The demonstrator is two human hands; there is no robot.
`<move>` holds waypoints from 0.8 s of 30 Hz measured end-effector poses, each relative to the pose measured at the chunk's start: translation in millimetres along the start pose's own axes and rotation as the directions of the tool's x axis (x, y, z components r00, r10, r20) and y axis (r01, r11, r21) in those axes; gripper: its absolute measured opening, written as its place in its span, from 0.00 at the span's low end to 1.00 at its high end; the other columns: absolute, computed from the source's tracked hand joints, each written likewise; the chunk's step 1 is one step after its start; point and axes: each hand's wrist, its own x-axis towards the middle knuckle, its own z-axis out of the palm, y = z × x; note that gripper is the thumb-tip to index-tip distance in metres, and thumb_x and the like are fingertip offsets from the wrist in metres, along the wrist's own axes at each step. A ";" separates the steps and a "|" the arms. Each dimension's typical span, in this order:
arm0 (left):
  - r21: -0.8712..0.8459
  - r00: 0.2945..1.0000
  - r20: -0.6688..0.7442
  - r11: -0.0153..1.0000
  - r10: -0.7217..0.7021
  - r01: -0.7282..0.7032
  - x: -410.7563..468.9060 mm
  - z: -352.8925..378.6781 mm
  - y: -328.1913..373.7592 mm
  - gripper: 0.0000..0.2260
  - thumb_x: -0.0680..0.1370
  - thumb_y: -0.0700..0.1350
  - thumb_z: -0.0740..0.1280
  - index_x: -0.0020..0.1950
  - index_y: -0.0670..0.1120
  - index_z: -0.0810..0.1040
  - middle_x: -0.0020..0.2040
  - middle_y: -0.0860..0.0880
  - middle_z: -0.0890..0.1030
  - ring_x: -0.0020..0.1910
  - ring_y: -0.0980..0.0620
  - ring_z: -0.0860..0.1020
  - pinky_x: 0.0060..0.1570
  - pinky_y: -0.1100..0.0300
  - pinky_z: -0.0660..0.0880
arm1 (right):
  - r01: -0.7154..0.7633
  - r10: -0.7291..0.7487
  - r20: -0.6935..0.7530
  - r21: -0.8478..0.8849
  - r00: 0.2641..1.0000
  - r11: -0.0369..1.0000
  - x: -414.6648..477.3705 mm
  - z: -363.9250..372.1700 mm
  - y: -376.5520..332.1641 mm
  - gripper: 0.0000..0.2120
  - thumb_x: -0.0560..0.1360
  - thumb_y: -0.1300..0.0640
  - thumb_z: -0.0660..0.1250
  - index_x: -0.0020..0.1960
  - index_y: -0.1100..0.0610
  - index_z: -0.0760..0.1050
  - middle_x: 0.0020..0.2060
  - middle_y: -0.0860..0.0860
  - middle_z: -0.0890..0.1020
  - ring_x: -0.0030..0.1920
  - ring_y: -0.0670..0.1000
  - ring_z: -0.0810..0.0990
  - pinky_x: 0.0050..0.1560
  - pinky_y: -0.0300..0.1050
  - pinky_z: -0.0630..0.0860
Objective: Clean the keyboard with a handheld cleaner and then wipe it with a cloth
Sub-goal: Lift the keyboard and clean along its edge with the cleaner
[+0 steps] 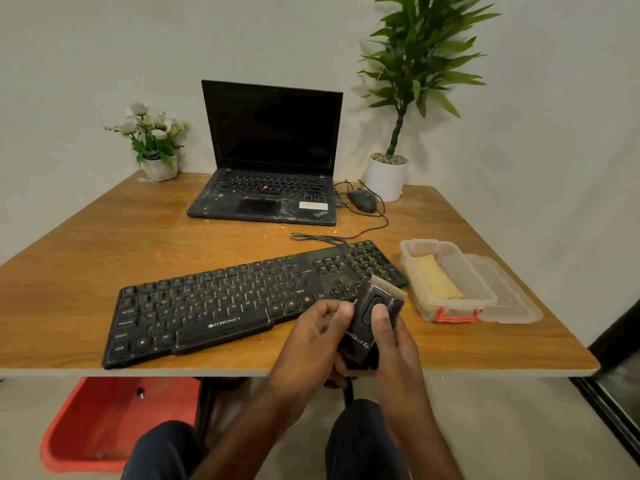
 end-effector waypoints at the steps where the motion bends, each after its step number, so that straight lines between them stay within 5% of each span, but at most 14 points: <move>1: -0.019 1.000 0.023 1.000 -0.002 0.002 -1.2 -3.5 -2.8 0.14 0.81 0.53 0.63 0.63 0.48 0.76 0.45 0.46 0.85 0.32 0.50 0.79 0.32 0.54 0.78 | -0.028 0.029 -0.012 0.058 0.999 0.998 1.4 -1.2 -1.0 0.18 0.76 0.42 0.57 0.59 0.48 0.77 0.46 0.49 0.86 0.45 0.49 0.85 0.38 0.44 0.81; 3: -0.072 0.994 0.111 0.997 -0.005 0.013 -2.4 -7.2 -8.0 0.15 0.81 0.46 0.66 0.68 0.49 0.74 0.52 0.45 0.85 0.35 0.48 0.81 0.34 0.54 0.81 | -0.084 0.088 -0.016 0.171 0.996 0.982 5.9 -4.1 -2.2 0.23 0.76 0.41 0.57 0.60 0.54 0.78 0.46 0.56 0.86 0.46 0.55 0.85 0.40 0.49 0.81; 6: -0.120 0.989 0.145 0.992 0.042 -0.025 -2.2 -2.8 -9.9 0.19 0.80 0.41 0.67 0.71 0.47 0.72 0.55 0.44 0.84 0.41 0.46 0.84 0.37 0.57 0.82 | -0.175 0.165 0.060 0.296 0.985 0.939 11.7 -4.3 -4.6 0.26 0.77 0.42 0.54 0.57 0.60 0.80 0.45 0.61 0.85 0.39 0.55 0.84 0.30 0.44 0.78; 11: -0.150 0.995 0.061 0.987 0.074 -0.065 -2.2 5.6 -13.6 0.19 0.80 0.38 0.67 0.70 0.49 0.73 0.53 0.44 0.85 0.38 0.48 0.84 0.37 0.59 0.81 | -0.165 0.153 0.071 0.240 0.986 0.957 20.1 -3.1 0.7 0.30 0.77 0.39 0.56 0.61 0.63 0.77 0.44 0.62 0.83 0.31 0.51 0.80 0.24 0.38 0.71; 15: -0.156 0.996 0.033 0.985 0.081 -0.075 -1.5 6.4 -17.5 0.21 0.78 0.41 0.68 0.71 0.49 0.74 0.53 0.41 0.85 0.40 0.45 0.84 0.38 0.57 0.82 | -0.091 0.075 0.083 0.203 0.994 0.975 19.9 -6.7 2.8 0.16 0.81 0.52 0.57 0.63 0.57 0.74 0.53 0.57 0.84 0.41 0.52 0.84 0.30 0.42 0.76; 17: -0.147 0.994 0.037 0.985 0.099 -0.093 -0.5 6.0 -19.5 0.20 0.78 0.42 0.68 0.70 0.50 0.74 0.53 0.40 0.85 0.41 0.44 0.84 0.39 0.57 0.82 | -0.095 0.078 0.087 0.203 0.993 0.975 19.6 -7.6 1.5 0.14 0.82 0.57 0.54 0.62 0.58 0.74 0.53 0.57 0.85 0.39 0.50 0.84 0.29 0.41 0.76; 24: -0.069 0.991 0.069 0.991 0.119 -0.114 -1.9 4.8 -19.3 0.21 0.78 0.44 0.67 0.71 0.50 0.72 0.54 0.46 0.85 0.45 0.46 0.86 0.40 0.54 0.82 | -0.030 0.030 -0.036 0.018 0.999 0.999 21.5 -4.9 9.3 0.10 0.83 0.52 0.58 0.59 0.49 0.76 0.48 0.53 0.85 0.49 0.52 0.85 0.45 0.49 0.81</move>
